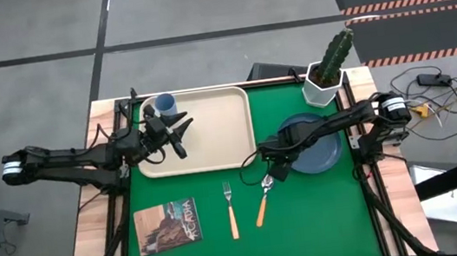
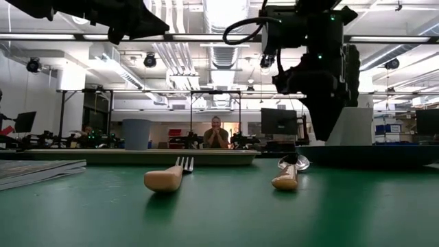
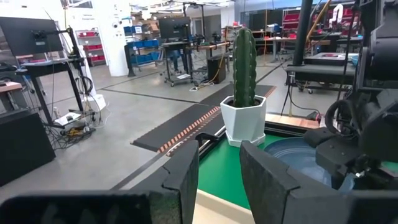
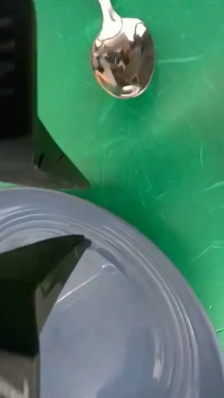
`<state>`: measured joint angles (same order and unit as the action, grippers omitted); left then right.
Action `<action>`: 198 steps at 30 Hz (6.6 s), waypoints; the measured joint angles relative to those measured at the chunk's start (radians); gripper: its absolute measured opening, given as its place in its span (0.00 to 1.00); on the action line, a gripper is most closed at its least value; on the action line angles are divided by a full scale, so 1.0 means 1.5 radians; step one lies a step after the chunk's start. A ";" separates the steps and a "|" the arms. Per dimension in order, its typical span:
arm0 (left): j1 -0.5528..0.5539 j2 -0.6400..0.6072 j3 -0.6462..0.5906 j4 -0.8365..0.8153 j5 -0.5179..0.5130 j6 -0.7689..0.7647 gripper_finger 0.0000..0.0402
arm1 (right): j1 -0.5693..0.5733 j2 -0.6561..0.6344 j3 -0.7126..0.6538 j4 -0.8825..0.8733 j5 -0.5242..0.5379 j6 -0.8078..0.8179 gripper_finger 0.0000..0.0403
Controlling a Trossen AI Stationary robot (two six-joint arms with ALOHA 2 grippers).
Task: Pick and place plate/cup/fork/spoon on tray
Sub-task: Put the blue plate on the white tray to the right of the blue cup, then put the orange fork on the white tray to the left of the blue plate
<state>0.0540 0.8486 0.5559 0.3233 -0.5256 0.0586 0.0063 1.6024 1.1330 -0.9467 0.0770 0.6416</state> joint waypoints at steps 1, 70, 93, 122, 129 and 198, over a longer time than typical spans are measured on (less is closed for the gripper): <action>0.000 0.000 0.000 0.000 0.000 0.000 0.24 | 0.000 -0.001 -0.008 0.012 0.001 0.004 0.34; 0.000 0.000 0.000 0.006 -0.002 0.004 0.24 | 0.004 0.063 0.158 0.386 0.169 -0.519 0.02; 0.000 -0.012 0.001 0.006 -0.002 0.004 0.24 | -0.017 0.353 0.349 0.390 0.176 -0.676 0.02; -0.038 0.003 -0.002 -0.005 0.178 -0.211 0.24 | -0.034 0.364 0.384 0.347 0.135 -0.666 0.29; -0.092 0.014 -0.004 0.004 0.149 -0.328 0.24 | -0.024 0.241 0.348 0.307 -0.009 -0.633 0.38; -0.330 0.713 0.547 -0.605 0.222 -1.185 0.13 | 0.132 -0.687 -0.414 0.716 0.041 -0.632 0.13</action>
<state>-0.4412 1.9179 1.3763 -0.5847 -0.1926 -1.7197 0.2047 0.5720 0.5117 0.1276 0.1390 -0.3069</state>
